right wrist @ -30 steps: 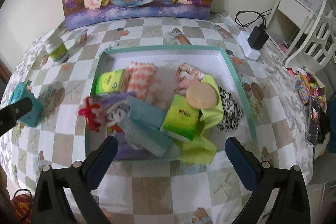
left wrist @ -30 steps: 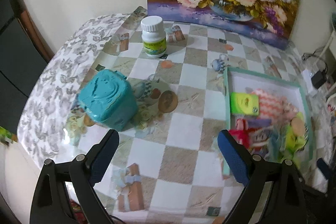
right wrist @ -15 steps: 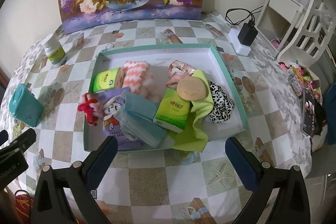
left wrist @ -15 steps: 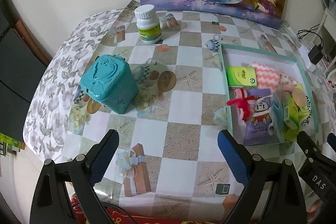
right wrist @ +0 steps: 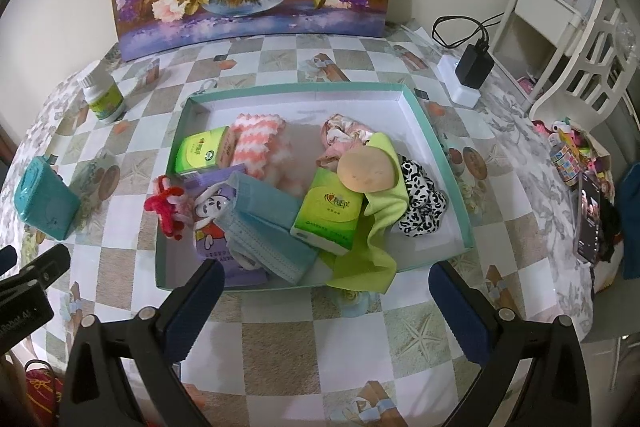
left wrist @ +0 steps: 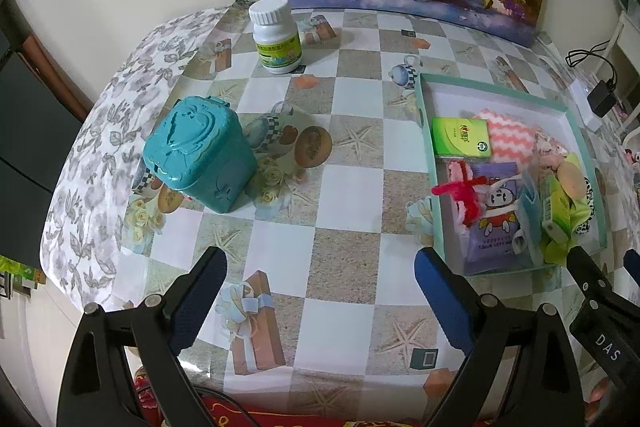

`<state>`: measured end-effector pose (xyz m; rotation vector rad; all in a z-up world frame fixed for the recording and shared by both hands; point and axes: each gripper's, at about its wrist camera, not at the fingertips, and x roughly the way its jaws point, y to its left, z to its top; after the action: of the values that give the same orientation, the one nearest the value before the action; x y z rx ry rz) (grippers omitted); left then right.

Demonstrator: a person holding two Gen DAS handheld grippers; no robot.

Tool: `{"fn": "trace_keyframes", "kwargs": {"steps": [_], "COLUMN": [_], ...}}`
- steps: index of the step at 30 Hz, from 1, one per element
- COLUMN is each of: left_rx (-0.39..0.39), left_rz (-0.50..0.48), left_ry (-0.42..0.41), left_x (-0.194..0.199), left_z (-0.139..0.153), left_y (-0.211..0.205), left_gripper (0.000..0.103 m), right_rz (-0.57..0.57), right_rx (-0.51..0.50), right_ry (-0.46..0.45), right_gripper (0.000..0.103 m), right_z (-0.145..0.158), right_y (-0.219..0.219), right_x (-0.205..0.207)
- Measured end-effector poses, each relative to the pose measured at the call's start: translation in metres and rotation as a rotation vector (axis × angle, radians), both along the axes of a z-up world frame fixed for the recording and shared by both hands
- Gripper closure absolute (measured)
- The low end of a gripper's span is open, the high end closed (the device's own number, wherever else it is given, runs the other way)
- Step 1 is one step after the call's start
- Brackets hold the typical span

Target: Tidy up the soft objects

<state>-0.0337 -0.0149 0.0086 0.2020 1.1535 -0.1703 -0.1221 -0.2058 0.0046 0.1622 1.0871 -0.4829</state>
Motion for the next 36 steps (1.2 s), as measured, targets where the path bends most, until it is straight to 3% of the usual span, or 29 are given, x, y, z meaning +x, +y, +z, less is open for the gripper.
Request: {"fn": "trace_keyframes", "kwargs": {"steps": [36], "left_rx": [0.000], "left_rz": [-0.002], "left_ry": [0.013], "left_x": [0.0022], "left_z": [-0.0024], "left_y": [0.0010], "left_gripper": [0.008], "right_rz": [0.003], "right_rx": [-0.004], "right_ry": [0.017], "right_gripper": [0.000], "right_z": [-0.0041], "right_y": [-0.0017], "right_x": [0.0011]}}
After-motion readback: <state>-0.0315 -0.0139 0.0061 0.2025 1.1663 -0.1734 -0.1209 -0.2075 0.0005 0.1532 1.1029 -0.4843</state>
